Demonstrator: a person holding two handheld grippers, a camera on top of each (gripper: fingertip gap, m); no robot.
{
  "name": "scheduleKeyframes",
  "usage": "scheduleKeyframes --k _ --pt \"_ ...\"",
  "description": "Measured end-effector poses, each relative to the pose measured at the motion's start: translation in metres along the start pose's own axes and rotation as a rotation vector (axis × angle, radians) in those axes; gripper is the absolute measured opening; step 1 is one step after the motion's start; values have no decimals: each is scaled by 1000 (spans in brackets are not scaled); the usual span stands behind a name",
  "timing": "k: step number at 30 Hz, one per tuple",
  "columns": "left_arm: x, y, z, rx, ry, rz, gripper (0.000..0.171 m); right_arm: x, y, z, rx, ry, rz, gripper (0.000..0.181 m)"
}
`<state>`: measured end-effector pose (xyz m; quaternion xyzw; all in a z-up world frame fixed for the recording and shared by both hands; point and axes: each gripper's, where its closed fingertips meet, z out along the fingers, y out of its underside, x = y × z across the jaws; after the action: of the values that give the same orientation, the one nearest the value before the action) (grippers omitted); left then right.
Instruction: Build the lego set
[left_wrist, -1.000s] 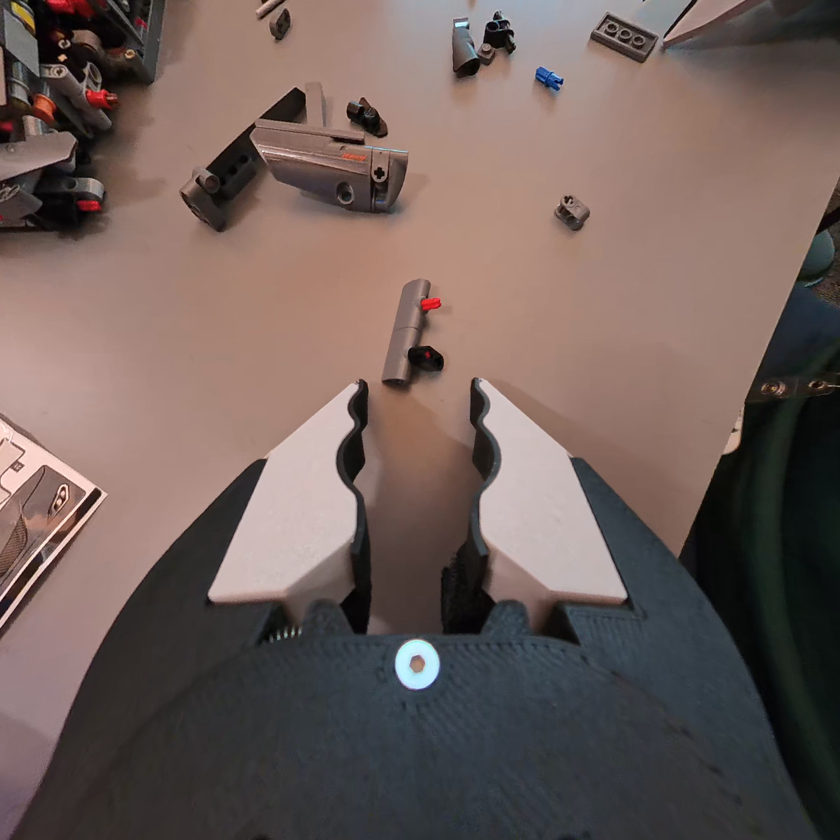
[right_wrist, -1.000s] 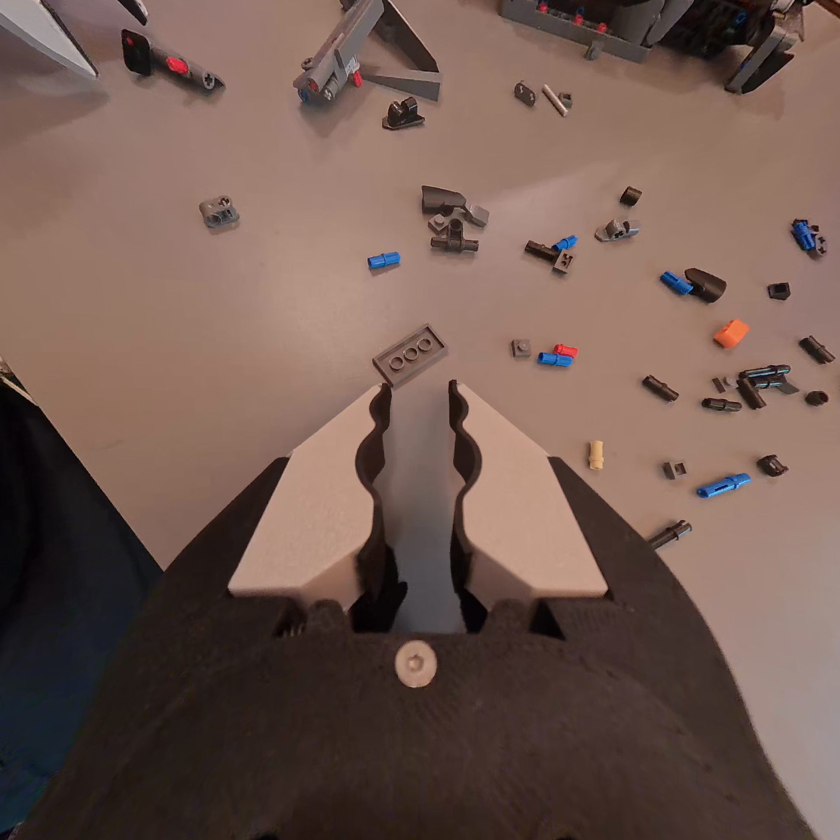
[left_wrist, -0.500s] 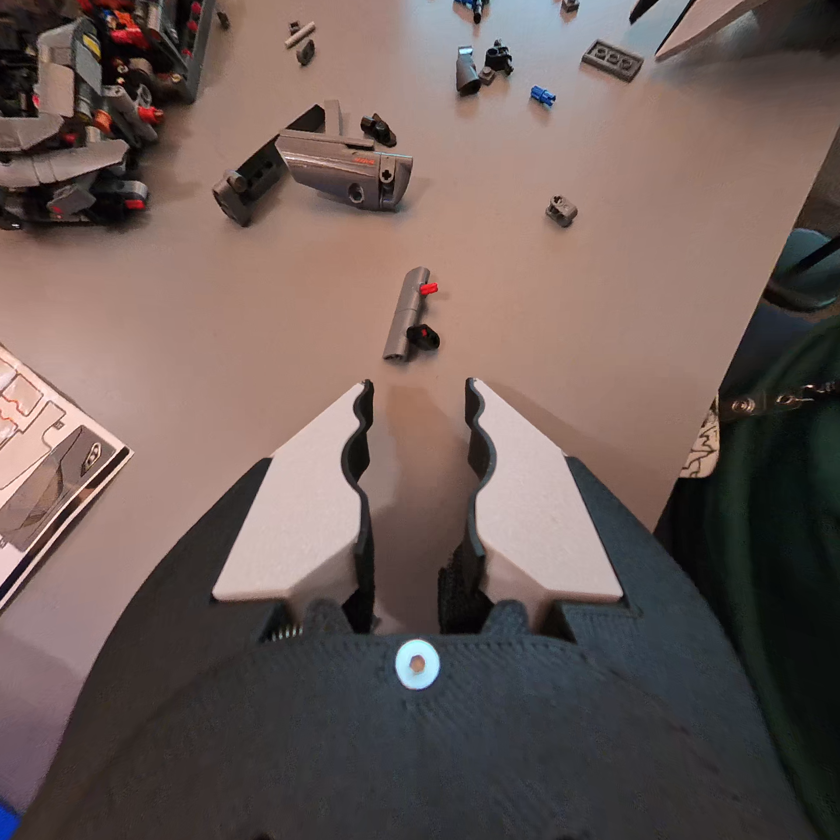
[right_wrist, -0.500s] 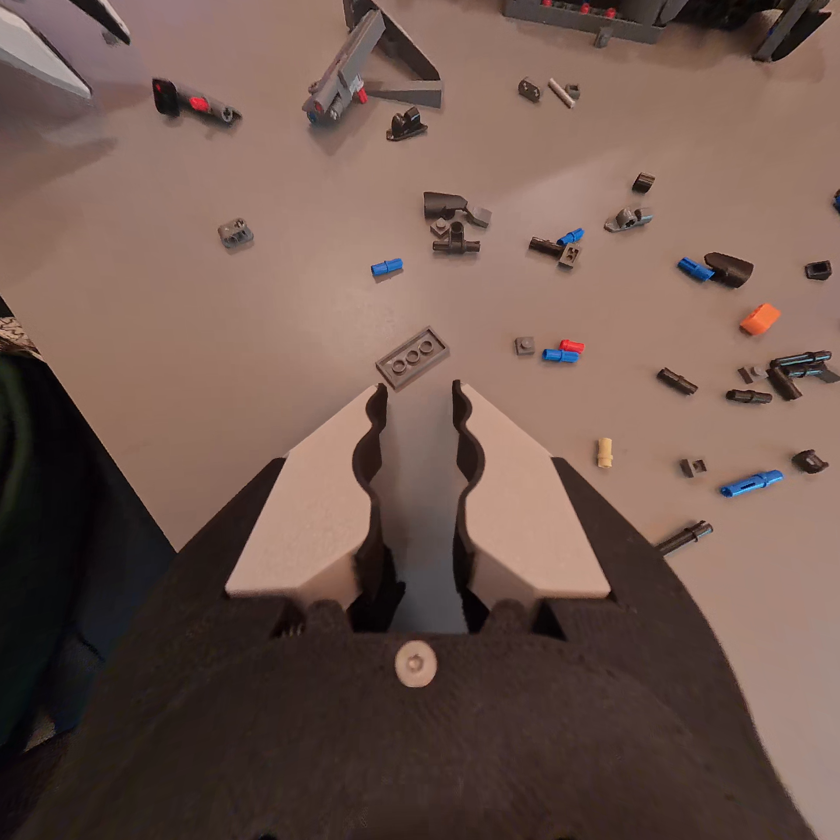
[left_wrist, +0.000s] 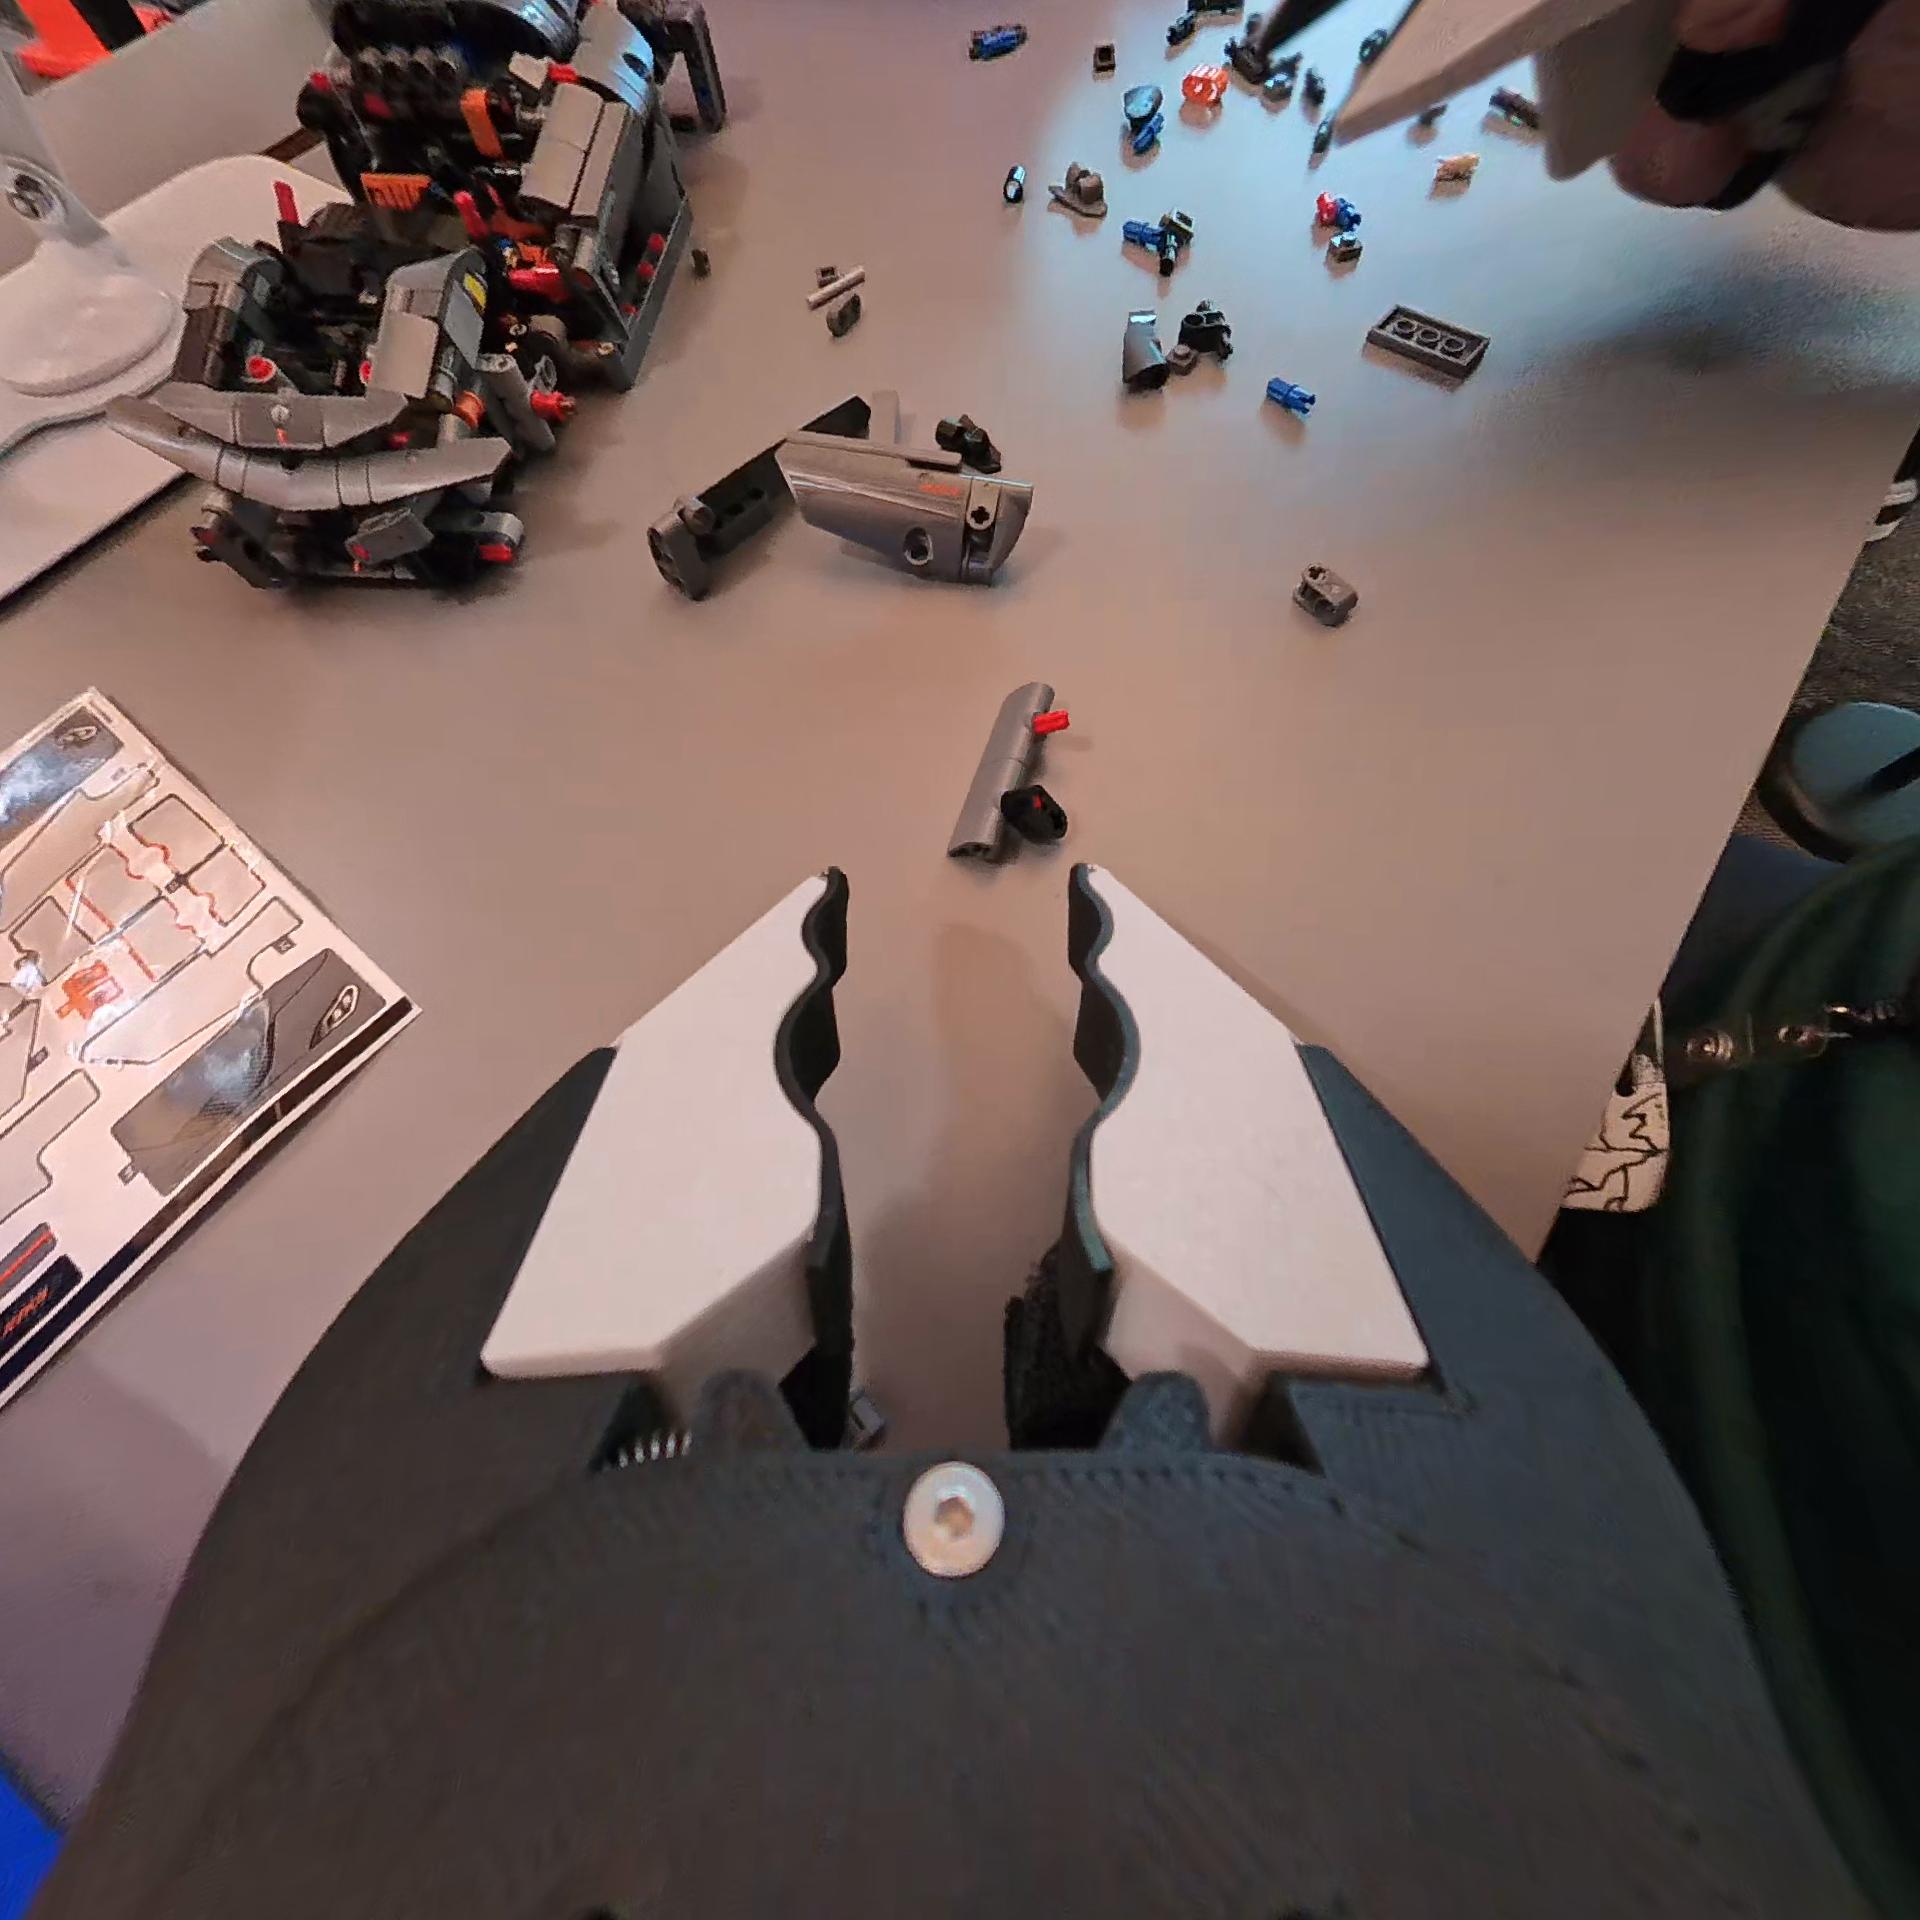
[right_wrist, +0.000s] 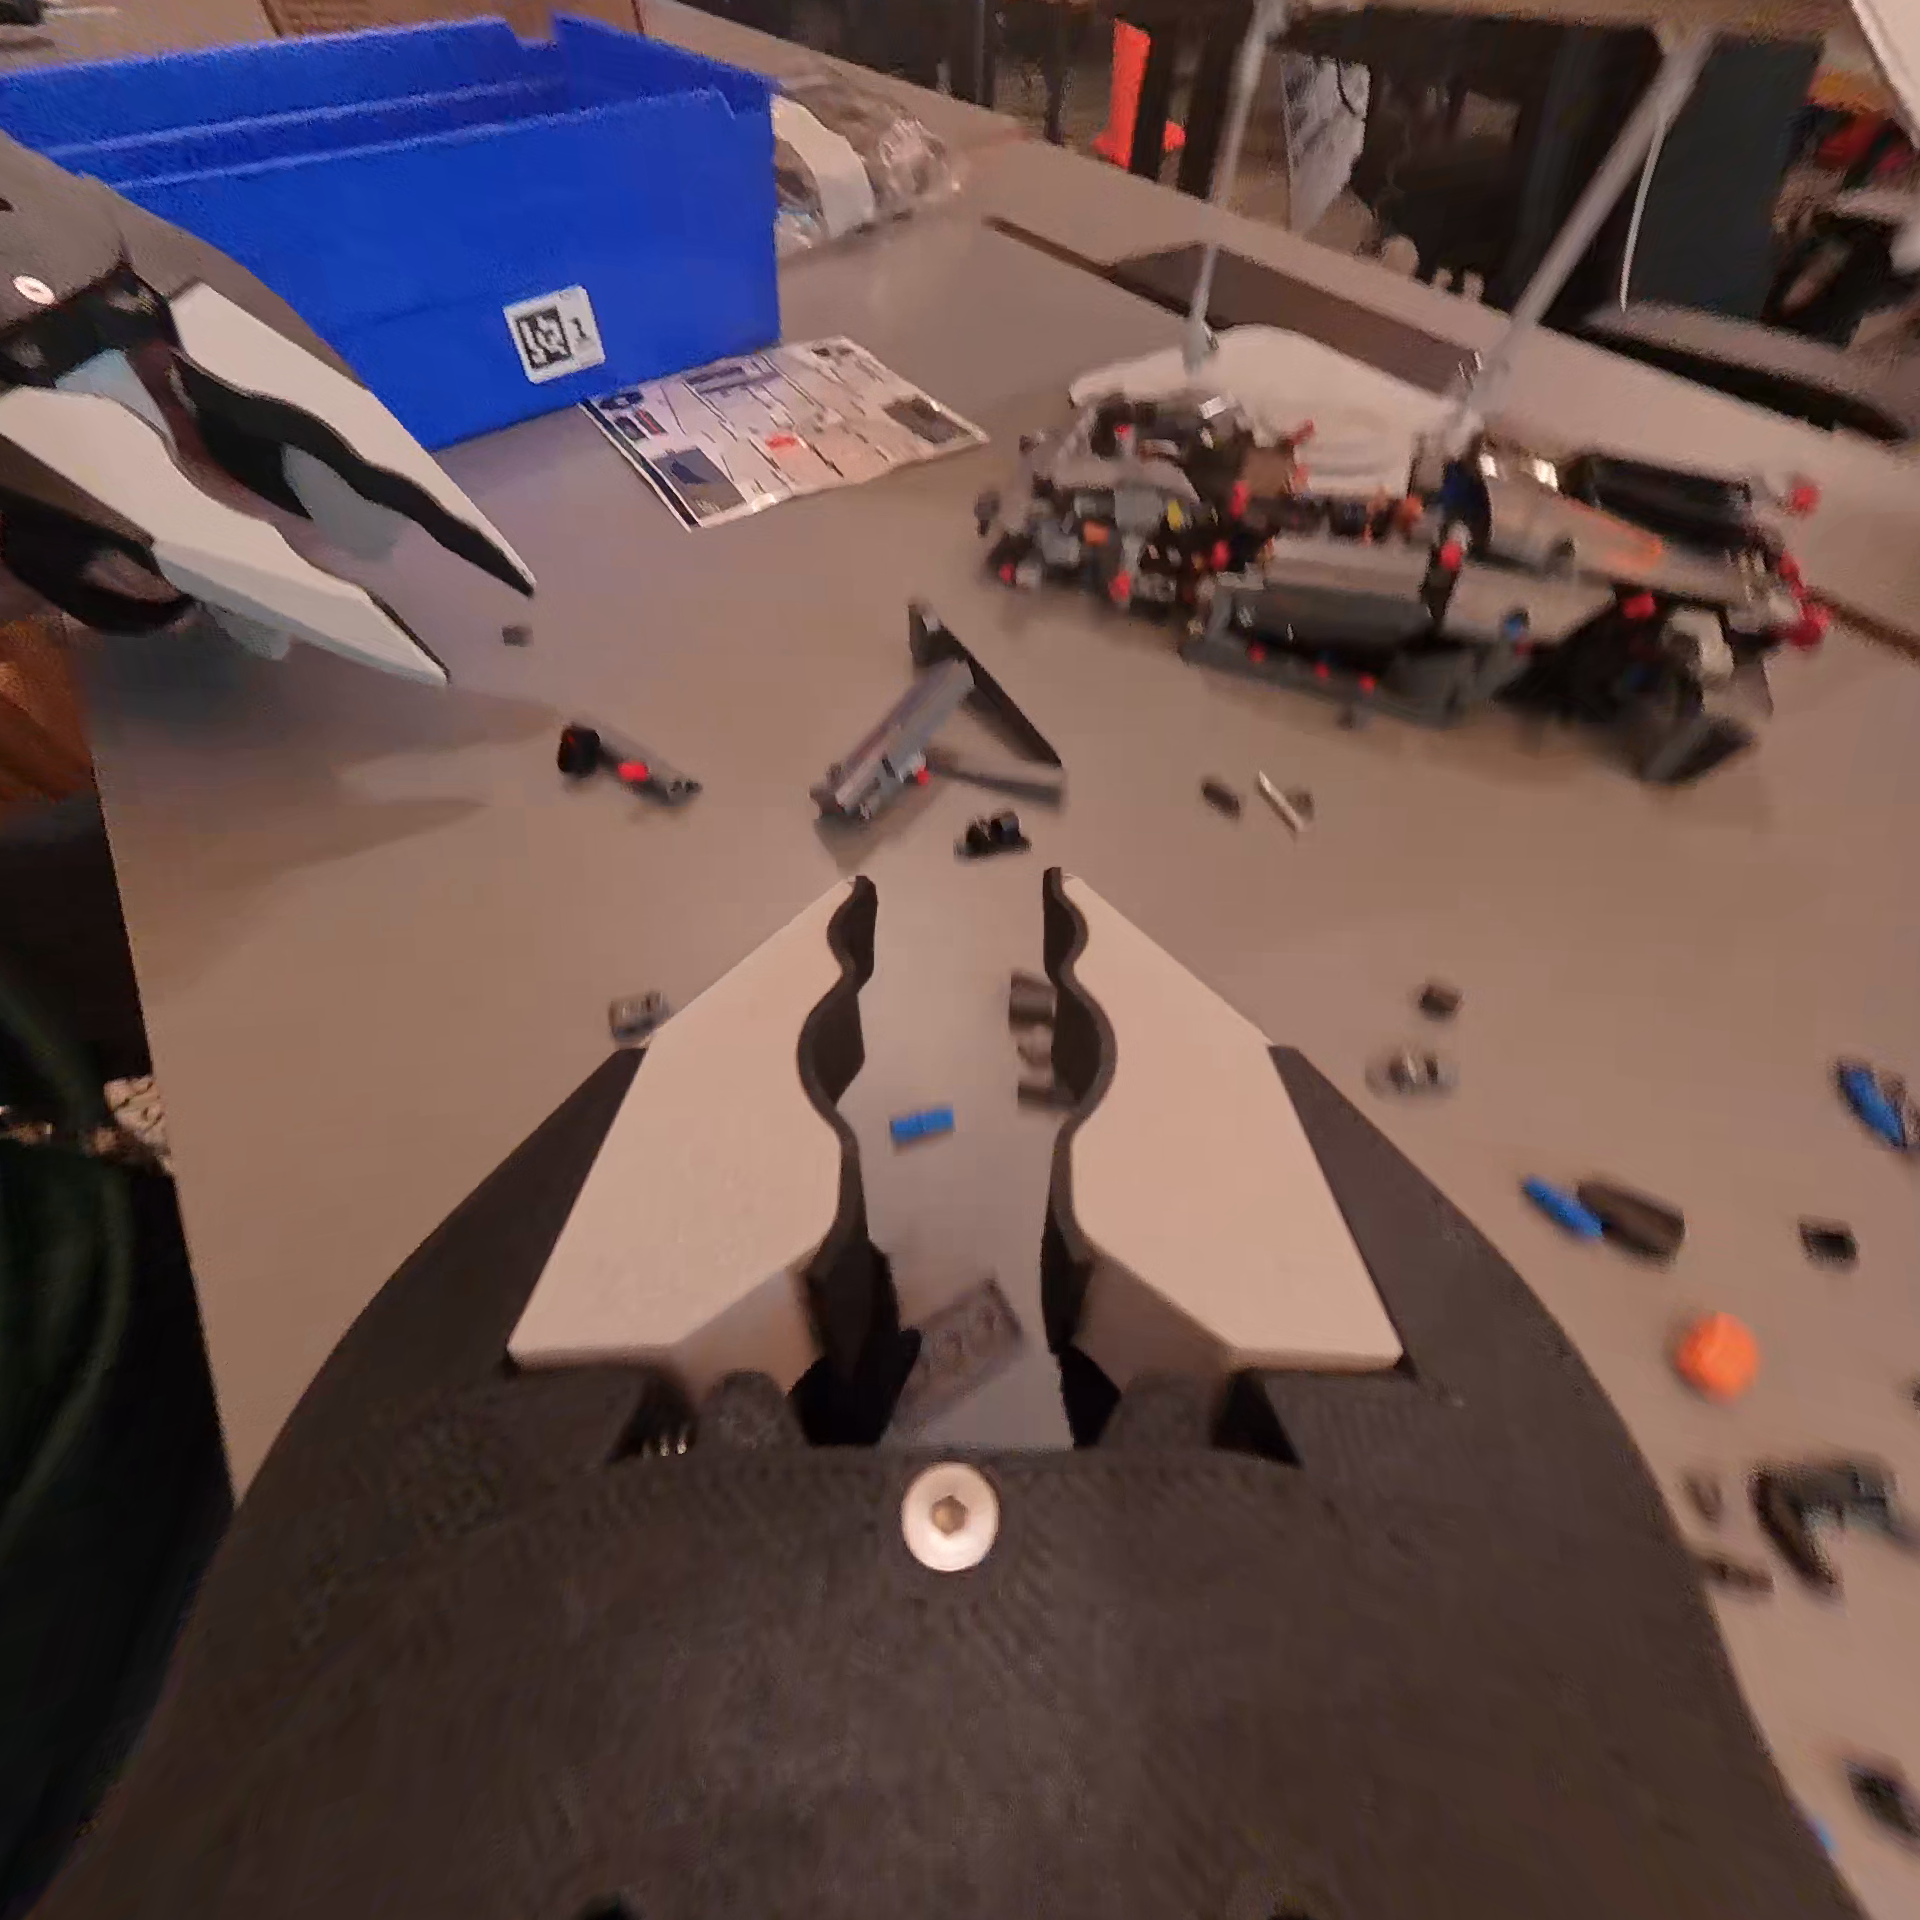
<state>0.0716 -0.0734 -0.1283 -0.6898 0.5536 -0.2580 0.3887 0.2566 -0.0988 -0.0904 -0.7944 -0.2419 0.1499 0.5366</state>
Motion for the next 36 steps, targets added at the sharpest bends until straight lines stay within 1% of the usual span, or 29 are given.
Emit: scheduleKeyframes --k 2,4,6,9,12,16,18,20,28,36 --pt "0 1 3 0 -5 6 41 -4 -16 15 25 -13 -60 30" --pt "-2 3 6 -2 -20 11 42 -5 -25 29 31 -8 -119 30" --pt "-5 4 8 -4 -44 14 42 -3 -27 41 32 4 -172 30" --pt "-7 0 10 10 -49 25 40 0 -20 49 24 13 -191 30" --pt "-8 5 17 -37 -30 18 45 8 -10 46 9 35 -184 30" --pt "-9 4 22 -45 -31 36 44 18 -20 31 110 33 -102 29" --pt "-10 5 24 -59 -29 29 44 24 -19 28 121 33 -55 31" --pt "-11 5 24 -56 -33 25 44 29 -18 25 123 50 -47 33" --pt "-13 7 26 -69 -41 12 44 24 -13 27 103 35 -65 35" --pt "-14 9 28 -92 -89 63 41 21 -14 28 110 15 -61 38"
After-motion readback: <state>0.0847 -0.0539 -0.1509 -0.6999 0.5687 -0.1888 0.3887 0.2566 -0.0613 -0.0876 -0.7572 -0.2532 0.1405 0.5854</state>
